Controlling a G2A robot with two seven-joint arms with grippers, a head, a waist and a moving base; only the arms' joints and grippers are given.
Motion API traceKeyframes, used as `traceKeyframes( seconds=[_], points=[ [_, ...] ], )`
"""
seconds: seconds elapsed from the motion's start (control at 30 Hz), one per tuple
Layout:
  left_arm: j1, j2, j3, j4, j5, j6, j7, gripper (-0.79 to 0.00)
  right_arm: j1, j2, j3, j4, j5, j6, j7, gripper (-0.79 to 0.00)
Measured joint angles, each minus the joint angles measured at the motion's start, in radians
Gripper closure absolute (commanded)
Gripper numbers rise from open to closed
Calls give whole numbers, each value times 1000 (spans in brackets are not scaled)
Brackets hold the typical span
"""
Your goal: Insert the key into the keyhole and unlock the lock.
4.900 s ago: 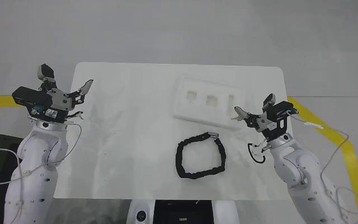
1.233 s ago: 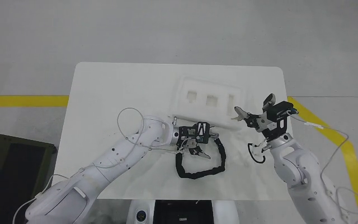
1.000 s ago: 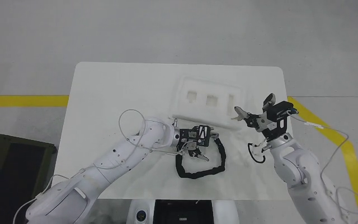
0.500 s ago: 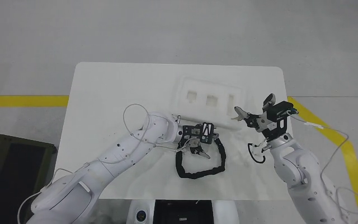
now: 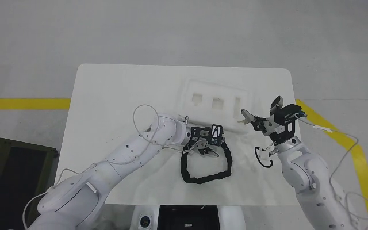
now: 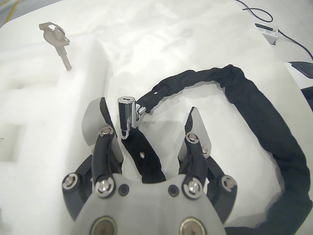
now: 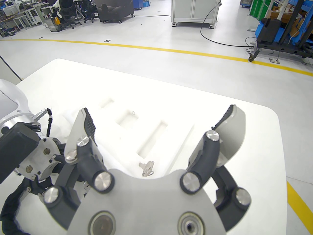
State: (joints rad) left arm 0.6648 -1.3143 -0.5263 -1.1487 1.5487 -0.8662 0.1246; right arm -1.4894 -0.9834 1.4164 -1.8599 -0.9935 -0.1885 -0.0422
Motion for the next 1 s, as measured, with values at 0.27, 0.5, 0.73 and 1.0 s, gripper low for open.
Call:
traceKeyframes(
  seconds=[0.27,0.5,0.73,1.0],
  points=[
    [-14,-16,6,25,7,-5,-20,-548,0,0,0,0,0,0,0,-785],
    [-19,-27,5,42,7,-9,-27,-449,0,0,0,0,0,0,0,-785],
    [-20,-36,3,56,11,-6,-24,-326,0,0,0,0,0,0,0,-785],
    [-24,-44,-4,73,9,-8,-29,0,0,0,0,0,0,0,0,-785]
  ],
)
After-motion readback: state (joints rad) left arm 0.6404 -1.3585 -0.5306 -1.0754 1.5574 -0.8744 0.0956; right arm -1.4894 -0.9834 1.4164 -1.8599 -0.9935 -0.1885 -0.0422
